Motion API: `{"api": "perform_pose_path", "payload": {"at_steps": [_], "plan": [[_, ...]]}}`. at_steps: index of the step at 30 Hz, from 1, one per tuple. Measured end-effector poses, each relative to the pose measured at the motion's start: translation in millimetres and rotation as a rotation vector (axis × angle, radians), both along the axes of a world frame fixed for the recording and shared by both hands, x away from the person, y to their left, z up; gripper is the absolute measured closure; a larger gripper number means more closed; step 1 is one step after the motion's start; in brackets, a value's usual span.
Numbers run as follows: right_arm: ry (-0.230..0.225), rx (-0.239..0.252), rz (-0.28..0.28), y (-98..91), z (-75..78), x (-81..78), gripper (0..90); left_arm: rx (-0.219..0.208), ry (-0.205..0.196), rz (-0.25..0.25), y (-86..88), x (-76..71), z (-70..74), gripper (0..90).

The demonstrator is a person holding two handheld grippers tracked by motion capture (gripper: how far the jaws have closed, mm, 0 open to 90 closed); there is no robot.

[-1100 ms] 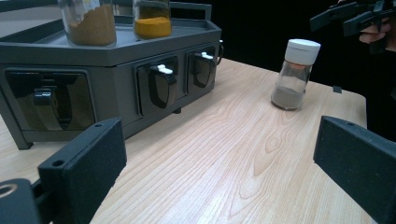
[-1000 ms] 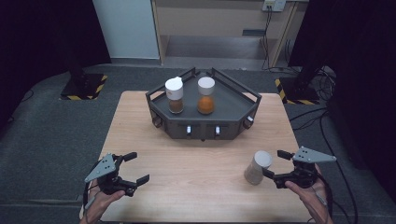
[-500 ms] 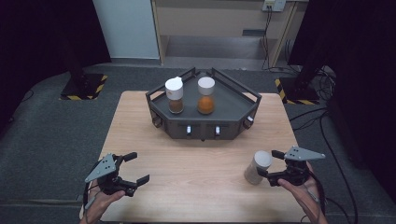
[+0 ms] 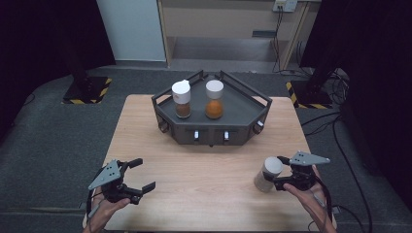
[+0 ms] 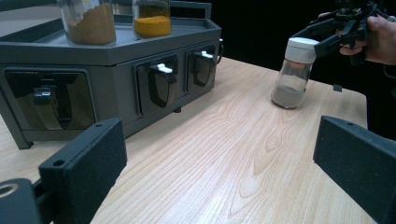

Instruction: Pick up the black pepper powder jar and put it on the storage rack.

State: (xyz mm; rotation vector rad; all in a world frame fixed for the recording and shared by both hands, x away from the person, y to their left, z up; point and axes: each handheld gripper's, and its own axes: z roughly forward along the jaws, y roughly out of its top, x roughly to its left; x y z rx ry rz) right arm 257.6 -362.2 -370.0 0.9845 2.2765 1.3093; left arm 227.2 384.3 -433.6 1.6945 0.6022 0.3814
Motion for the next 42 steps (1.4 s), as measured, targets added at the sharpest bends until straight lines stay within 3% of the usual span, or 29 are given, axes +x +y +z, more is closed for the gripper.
{"api": "perform_pose_path", "payload": {"at_steps": [7, 24, 34, 42], "plan": [[-0.026, -0.034, -0.014, 4.2, -3.4, -2.6, 33.7, 0.000, 0.001, 0.000, -0.1, 0.1, 0.0, 1.3], [-0.029, -0.063, 0.011, 7.2, 3.1, 2.7, 34.1, 0.001, 0.000, -0.001, 0.0, -0.1, 0.1, 1.3], [-0.020, -0.047, 0.067, 2.6, 15.3, 18.4, 34.2, 0.003, 0.001, -0.001, -0.7, 0.0, 0.3, 1.3], [-0.011, -0.053, 0.123, 11.0, 30.1, 37.7, 34.2, 0.002, 0.003, -0.002, -0.5, 0.2, 0.2, 1.2]]}}
